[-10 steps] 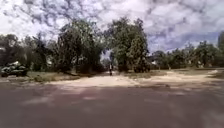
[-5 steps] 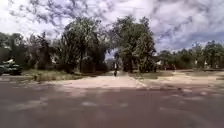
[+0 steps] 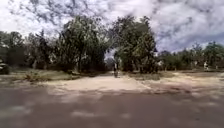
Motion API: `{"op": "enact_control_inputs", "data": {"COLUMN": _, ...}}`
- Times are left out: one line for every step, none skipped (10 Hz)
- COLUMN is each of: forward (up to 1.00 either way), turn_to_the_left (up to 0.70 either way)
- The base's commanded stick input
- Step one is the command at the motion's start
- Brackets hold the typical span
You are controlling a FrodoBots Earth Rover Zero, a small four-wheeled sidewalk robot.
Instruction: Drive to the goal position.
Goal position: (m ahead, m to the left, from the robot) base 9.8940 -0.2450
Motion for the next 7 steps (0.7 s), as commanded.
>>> {"op": "enact_control_inputs", "data": {"forward": 0.85, "turn_to_the_left": 0.00}}
{"op": "enact_control_inputs", "data": {"forward": 0.85, "turn_to_the_left": 0.00}}
{"op": "enact_control_inputs", "data": {"forward": 0.85, "turn_to_the_left": 0.00}}
{"op": "enact_control_inputs", "data": {"forward": 0.85, "turn_to_the_left": 0.00}}
{"op": "enact_control_inputs", "data": {"forward": 0.85, "turn_to_the_left": 0.00}}
{"op": "enact_control_inputs", "data": {"forward": 0.85, "turn_to_the_left": 0.00}}
{"op": "enact_control_inputs", "data": {"forward": 0.85, "turn_to_the_left": 0.00}}
